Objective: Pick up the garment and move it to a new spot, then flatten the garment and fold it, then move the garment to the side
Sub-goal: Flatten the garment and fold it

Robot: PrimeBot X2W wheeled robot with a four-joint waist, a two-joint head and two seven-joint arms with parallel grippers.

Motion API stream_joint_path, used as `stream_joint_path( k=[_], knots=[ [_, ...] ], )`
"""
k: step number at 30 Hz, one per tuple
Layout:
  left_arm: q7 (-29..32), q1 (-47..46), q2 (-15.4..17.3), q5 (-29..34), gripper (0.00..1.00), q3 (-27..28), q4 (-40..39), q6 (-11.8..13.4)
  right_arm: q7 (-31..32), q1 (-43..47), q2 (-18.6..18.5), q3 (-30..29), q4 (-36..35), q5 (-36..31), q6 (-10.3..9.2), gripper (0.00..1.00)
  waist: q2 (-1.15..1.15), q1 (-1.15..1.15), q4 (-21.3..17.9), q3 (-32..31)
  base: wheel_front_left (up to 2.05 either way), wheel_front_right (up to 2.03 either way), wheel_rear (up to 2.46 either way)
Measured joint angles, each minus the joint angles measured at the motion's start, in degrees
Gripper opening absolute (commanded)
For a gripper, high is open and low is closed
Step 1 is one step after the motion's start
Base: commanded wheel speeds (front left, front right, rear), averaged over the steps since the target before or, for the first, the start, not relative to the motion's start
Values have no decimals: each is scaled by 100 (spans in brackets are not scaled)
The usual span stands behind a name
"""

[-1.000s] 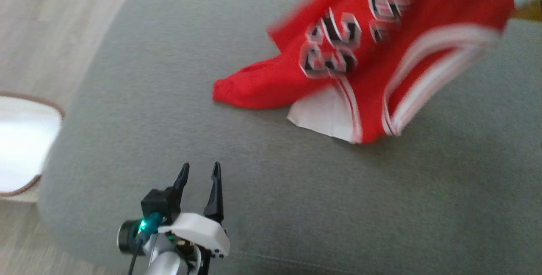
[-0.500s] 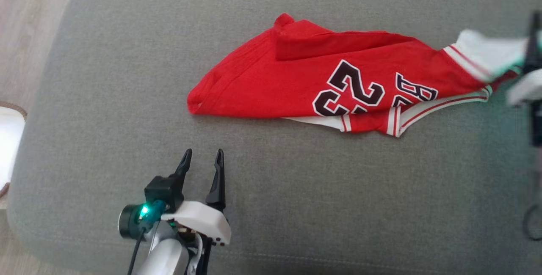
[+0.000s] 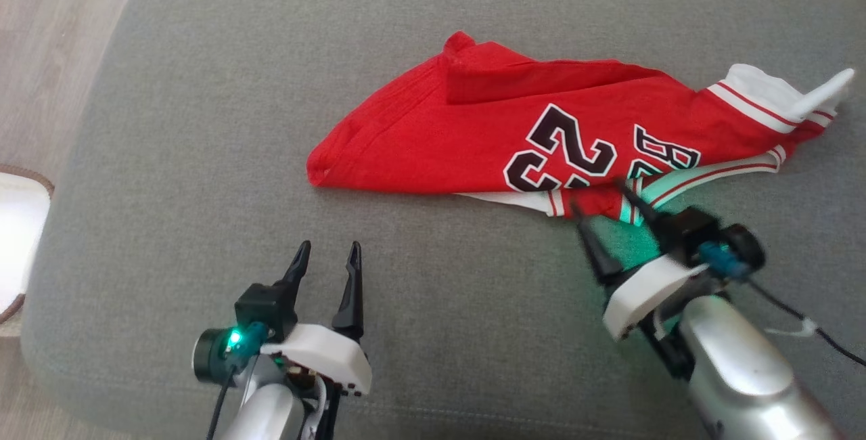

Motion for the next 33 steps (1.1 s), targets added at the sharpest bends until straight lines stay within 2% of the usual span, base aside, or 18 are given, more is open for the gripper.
stream_joint_path(
  k=[4, 6, 10, 16, 17, 18, 19, 24, 33],
  knots=[
    [-1, 14, 0, 0, 100, -30, -1, 0, 0, 5, -88, 731, 14, 224, 0, 100, 0, 0, 53, -16, 0, 0, 0],
    [0, 15, 1, -29, 100, -85, -3, 0, 0, -36, -187, 1046, 266, 335, 0, 100, 0, 0, 108, 12, 0, 0, 0],
    [-1, 14, 0, -34, 100, -109, -9, 3, 0, -215, -202, 1255, 676, 390, 0, 100, 0, 0, 205, 63, 0, 0, 0],
    [-1, 14, 0, -33, 100, -108, -13, 8, 0, -636, -193, 1265, 1043, 254, 0, 100, 0, 0, 335, 148, 0, 0, 0],
    [0, 14, 0, -33, 100, -107, -13, 8, 0, -653, -187, 1265, 1124, 205, 0, 81, 0, 0, 350, 158, 0, 0, 0],
    [0, 14, 0, -33, 100, -102, -13, 8, -2, -655, -176, 1267, 1206, 165, 0, 27, 0, 0, 360, 164, 0, 0, 0],
    [-1, 14, 0, -33, 100, -97, -12, 8, -13, -658, -165, 1266, 1240, 126, 0, 0, 0, 0, 361, 165, 0, 0, 0],
    [-1, 21, 0, -32, 100, -35, -2, 9, -7, -651, -246, 1120, 1214, 70, 0, 0, 0, 0, 291, 56, 0, 0, 0],
    [0, 98, 0, -32, 100, 86, -11, -1, 0, 214, -1117, 501, 393, -22, 0, 0, 0, 0, -190, -252, 0, 0, 0]
  ],
)
